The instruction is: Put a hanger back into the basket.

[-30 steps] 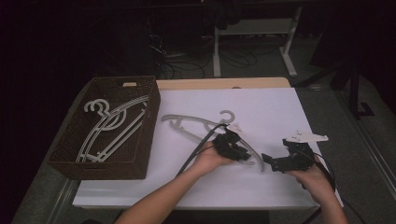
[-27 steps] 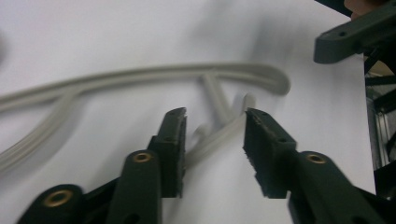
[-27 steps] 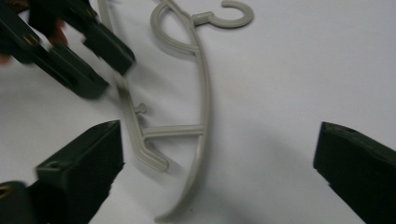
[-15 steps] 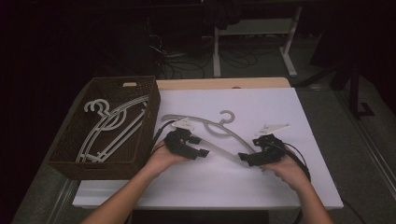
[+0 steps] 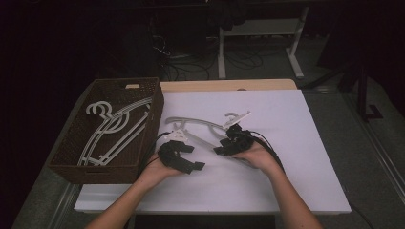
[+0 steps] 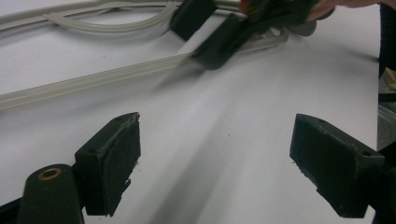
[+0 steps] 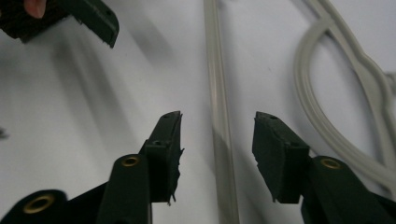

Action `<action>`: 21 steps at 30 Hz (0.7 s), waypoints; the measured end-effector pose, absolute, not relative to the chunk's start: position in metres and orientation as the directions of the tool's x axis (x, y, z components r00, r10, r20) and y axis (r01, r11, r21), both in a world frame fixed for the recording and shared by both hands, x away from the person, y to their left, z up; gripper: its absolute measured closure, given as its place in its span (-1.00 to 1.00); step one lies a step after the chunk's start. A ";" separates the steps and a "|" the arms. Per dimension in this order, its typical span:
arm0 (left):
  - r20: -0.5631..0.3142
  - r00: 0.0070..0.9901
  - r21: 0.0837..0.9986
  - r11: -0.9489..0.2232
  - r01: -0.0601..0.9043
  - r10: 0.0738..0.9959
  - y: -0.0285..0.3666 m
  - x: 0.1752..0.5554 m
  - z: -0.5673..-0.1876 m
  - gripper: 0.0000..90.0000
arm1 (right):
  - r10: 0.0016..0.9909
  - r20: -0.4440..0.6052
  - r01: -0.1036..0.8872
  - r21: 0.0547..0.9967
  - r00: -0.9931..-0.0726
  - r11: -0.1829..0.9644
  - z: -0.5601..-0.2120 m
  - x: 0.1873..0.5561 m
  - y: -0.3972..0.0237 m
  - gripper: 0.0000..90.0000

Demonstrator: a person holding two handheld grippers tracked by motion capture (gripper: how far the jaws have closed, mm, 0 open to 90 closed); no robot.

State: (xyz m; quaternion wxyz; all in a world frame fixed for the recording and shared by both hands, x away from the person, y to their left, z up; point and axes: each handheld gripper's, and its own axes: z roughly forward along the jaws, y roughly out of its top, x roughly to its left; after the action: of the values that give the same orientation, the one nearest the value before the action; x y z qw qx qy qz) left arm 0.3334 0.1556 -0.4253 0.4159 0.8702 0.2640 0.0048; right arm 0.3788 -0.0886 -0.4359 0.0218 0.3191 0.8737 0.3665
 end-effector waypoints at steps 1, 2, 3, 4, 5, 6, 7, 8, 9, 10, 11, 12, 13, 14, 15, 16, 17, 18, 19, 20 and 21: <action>-0.212 0.860 0.728 -0.513 0.456 0.464 0.156 0.333 -0.425 -0.64 | 0.574 0.196 0.542 0.654 -0.795 0.528 -0.436 0.379 -0.089 0.22; -0.210 0.859 0.729 -0.511 0.456 0.467 0.156 0.334 -0.425 -0.64 | 0.563 0.197 0.538 0.647 -0.802 0.540 -0.439 0.385 -0.080 0.27; -0.210 0.859 0.729 -0.511 0.456 0.467 0.156 0.334 -0.425 -0.64 | 0.563 0.197 0.538 0.647 -0.802 0.540 -0.439 0.385 -0.080 0.27; -0.210 0.857 0.728 -0.509 0.458 0.471 0.157 0.334 -0.425 -0.64 | 0.557 0.184 0.528 0.641 -0.810 0.557 -0.442 0.389 -0.072 0.33; -0.210 0.857 0.728 -0.509 0.458 0.471 0.157 0.334 -0.425 -0.64 | 0.557 0.184 0.528 0.641 -0.810 0.557 -0.442 0.389 -0.072 0.33; -0.210 0.856 0.729 -0.508 0.459 0.473 0.158 0.334 -0.425 -0.64 | 0.550 0.184 0.525 0.638 -0.814 0.563 -0.443 0.391 -0.068 0.35; -0.211 0.855 0.729 -0.506 0.460 0.473 0.158 0.334 -0.425 -0.64 | 0.549 0.182 0.524 0.633 -0.816 0.569 -0.445 0.393 -0.065 0.39; -0.211 0.854 0.729 -0.505 0.462 0.476 0.158 0.334 -0.425 -0.64 | 0.547 0.172 0.518 0.630 -0.819 0.578 -0.448 0.397 -0.059 0.49; -0.211 0.854 0.729 -0.505 0.462 0.476 0.158 0.334 -0.425 -0.64 | 0.547 0.172 0.518 0.630 -0.819 0.578 -0.448 0.397 -0.059 0.49; -0.211 0.854 0.730 -0.505 0.461 0.475 0.158 0.334 -0.425 -0.64 | 0.545 0.169 0.516 0.629 -0.821 0.582 -0.449 0.399 -0.057 0.53; -0.211 0.855 0.730 -0.505 0.460 0.474 0.158 0.334 -0.425 -0.64 | 0.547 0.162 0.515 0.625 -0.821 0.587 -0.450 0.400 -0.055 0.60; -0.209 0.854 0.730 -0.506 0.460 0.476 0.158 0.334 -0.425 -0.64 | 0.543 0.159 0.511 0.622 -0.825 0.594 -0.452 0.402 -0.053 0.71; -0.209 0.854 0.730 -0.504 0.461 0.477 0.158 0.334 -0.425 -0.64 | 0.539 0.155 0.505 0.622 -0.828 0.598 -0.453 0.403 -0.052 0.75; -0.209 0.854 0.730 -0.504 0.461 0.477 0.158 0.334 -0.425 -0.64 | 0.539 0.155 0.505 0.622 -0.828 0.598 -0.453 0.403 -0.052 0.75; -0.207 0.853 0.731 -0.504 0.460 0.479 0.158 0.335 -0.425 -0.64 | 0.536 0.153 0.501 0.624 -0.831 0.600 -0.453 0.403 -0.052 0.75; -0.207 0.853 0.732 -0.503 0.460 0.479 0.159 0.335 -0.425 -0.64 | 0.530 0.152 0.497 0.624 -0.834 0.603 -0.453 0.402 -0.053 0.76; -0.207 0.853 0.732 -0.502 0.460 0.479 0.159 0.335 -0.424 -0.64 | 0.523 0.150 0.491 0.624 -0.839 0.608 -0.452 0.402 -0.054 0.76; -0.205 0.852 0.732 -0.503 0.460 0.481 0.159 0.335 -0.424 -0.64 | 0.519 0.149 0.488 0.620 -0.842 0.614 -0.452 0.400 -0.055 0.76; -0.206 0.852 0.733 -0.501 0.460 0.481 0.159 0.335 -0.424 -0.64 | 0.511 0.143 0.480 0.618 -0.848 0.623 -0.451 0.399 -0.057 0.76; -0.207 0.853 0.733 -0.501 0.460 0.480 0.159 0.335 -0.424 -0.64 | 0.503 0.142 0.475 0.614 -0.852 0.631 -0.451 0.396 -0.058 0.76; -0.205 0.853 0.732 -0.503 0.459 0.481 0.159 0.334 -0.424 -0.64 | 0.493 0.138 0.466 0.612 -0.859 0.639 -0.450 0.394 -0.060 0.76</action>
State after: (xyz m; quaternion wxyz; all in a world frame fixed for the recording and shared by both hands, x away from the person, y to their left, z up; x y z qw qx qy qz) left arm 0.3344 0.1590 -0.4237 0.4183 0.8669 0.2710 0.0127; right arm 0.3938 -0.0605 -0.4501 0.0208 0.2650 0.9051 0.3319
